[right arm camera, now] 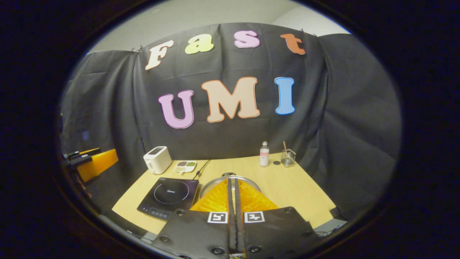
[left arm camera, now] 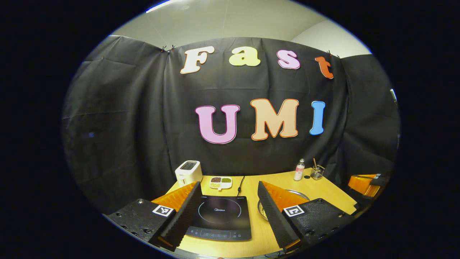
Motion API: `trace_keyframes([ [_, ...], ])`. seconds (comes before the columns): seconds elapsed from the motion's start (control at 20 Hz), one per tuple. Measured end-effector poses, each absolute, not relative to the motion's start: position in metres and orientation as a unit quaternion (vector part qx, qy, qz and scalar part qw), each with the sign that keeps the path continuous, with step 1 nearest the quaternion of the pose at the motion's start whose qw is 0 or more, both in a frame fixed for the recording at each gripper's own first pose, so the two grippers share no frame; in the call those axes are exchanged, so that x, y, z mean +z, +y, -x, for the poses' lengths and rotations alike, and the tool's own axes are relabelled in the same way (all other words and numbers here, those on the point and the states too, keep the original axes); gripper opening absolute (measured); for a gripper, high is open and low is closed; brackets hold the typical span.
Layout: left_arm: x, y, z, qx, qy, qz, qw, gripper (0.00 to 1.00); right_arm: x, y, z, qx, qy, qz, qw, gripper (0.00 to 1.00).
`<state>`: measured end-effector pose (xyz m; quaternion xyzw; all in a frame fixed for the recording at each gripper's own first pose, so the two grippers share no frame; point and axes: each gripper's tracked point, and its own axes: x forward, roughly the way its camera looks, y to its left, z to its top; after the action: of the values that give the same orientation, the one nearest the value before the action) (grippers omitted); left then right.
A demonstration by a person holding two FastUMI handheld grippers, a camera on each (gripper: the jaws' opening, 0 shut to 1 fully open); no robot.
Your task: First push the handle of the pot to place it horizontally, then grasp the pot with both hands and set it on the induction cooktop.
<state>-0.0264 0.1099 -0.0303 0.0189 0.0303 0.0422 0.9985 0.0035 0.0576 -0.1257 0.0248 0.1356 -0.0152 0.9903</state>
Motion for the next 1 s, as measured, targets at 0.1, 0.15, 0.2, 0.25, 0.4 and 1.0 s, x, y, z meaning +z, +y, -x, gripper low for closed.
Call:
trace_keyframes([
  [0.1, -0.032, 0.116, 0.022, 0.041, 0.031, -0.02, 0.998, 0.92, -0.139, 0.063, -0.006, -0.014, 0.15, -0.028, 0.988, 0.02],
  [0.15, -0.033, 0.118, 0.02, 0.042, 0.033, -0.02, 0.998, 0.92, -0.147, 0.066, -0.007, -0.013, 0.158, -0.03, 0.987, 0.02],
  [0.2, -0.033, 0.119, 0.019, 0.041, 0.035, -0.021, 0.998, 0.92, -0.153, 0.069, -0.007, -0.012, 0.166, -0.033, 0.985, 0.02],
  [0.25, -0.034, 0.12, 0.018, 0.04, 0.036, -0.022, 0.998, 0.92, -0.161, 0.071, -0.008, -0.01, 0.175, -0.036, 0.984, 0.02],
  [0.4, -0.029, 0.12, 0.016, 0.037, 0.031, -0.028, 0.998, 0.95, -0.191, 0.076, -0.005, -0.003, 0.213, -0.042, 0.976, 0.02],
  [1.0, -0.035, 0.123, 0.011, 0.096, 0.043, -0.019, 0.994, 0.96, -0.276, 0.078, -0.011, 0.063, 0.342, -0.089, 0.933, 0.02],
])
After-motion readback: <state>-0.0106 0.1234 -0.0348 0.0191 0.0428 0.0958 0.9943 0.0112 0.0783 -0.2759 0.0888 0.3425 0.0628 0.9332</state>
